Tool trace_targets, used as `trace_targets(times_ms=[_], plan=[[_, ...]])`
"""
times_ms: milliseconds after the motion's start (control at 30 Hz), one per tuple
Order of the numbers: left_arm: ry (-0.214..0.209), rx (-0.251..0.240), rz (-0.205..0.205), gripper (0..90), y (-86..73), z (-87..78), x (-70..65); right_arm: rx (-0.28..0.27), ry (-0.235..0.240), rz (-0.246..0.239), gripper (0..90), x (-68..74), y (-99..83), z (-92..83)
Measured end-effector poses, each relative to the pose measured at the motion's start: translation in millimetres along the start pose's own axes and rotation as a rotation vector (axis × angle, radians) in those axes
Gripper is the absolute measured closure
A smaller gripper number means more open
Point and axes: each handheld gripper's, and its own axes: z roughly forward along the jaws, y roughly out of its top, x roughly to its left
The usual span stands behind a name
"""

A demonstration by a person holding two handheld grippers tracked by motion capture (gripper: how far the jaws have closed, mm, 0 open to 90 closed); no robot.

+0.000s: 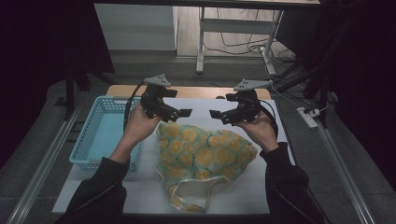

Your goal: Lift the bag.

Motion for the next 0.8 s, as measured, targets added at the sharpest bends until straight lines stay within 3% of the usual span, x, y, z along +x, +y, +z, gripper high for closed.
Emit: trace_targets(times_ms=[200, 800], plan=[[0.015, 0.012, 0.005, 0.0, -19.5, -3.3, -4.3, -0.009, -0.013, -0.006, 2.1, 5.1, -14.2, -1.7], [0.027, 0.009, -0.046, 0.0, -77.1, -14.1, -15.0, 0.018, -0.029, -0.004, 0.9, 18.8, -51.6, -10.6]])
